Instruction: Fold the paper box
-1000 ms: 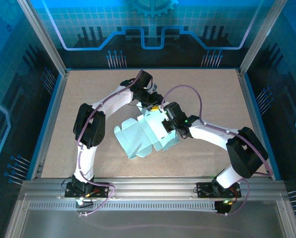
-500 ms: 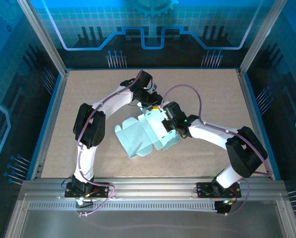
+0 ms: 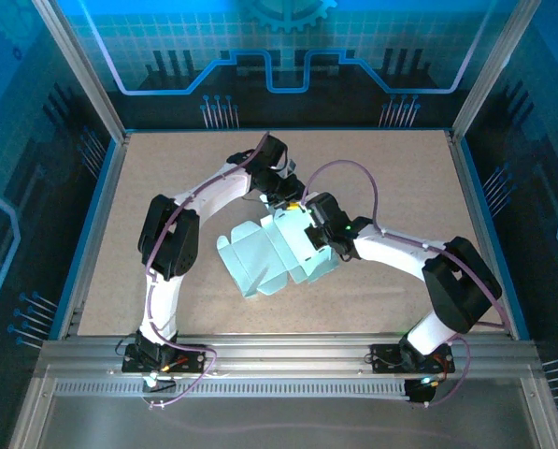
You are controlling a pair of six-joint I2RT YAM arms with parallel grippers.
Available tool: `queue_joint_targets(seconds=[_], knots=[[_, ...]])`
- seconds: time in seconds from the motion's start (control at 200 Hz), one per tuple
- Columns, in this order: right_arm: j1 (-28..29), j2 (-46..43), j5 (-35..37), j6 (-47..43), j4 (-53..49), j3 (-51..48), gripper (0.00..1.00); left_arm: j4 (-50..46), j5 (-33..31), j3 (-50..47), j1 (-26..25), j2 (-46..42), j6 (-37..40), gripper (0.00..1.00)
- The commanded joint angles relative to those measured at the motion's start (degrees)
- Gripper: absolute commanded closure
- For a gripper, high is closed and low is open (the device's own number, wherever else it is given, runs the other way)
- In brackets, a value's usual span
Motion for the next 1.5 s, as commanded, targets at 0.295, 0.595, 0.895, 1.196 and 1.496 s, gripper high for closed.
queue_joint_targets(seconds=[0.295, 0.595, 0.895, 1.196, 1.496], knots=[[-1.1, -0.9, -2.4, 2.2, 1.0, 0.2, 1.0, 3.3, 1.7, -3.6, -0.9, -6.0, -0.3, 0.27], [-3.2, -3.2, -4.0, 2.9, 1.2, -2.3, 1.0, 3.0, -10.9, -10.9, -0.1, -15.6, 8.6, 0.06], [-4.8, -4.0, -5.0, 4.8, -0.2, -2.4, 1.0, 2.8, -17.5, -17.7, 1.1, -17.4, 13.3, 0.01], [-6.0, -1.5, -3.6, 4.4, -5.5, -0.5, 1.0, 9.6, -16.5, -23.9, 3.2, -19.6, 10.6, 0.01], [-3.6, 2.5, 2.9, 2.2, -10.5, 4.7, 1.0, 10.4, -16.1, -26.7, 5.3, -21.5, 8.9, 0.01]])
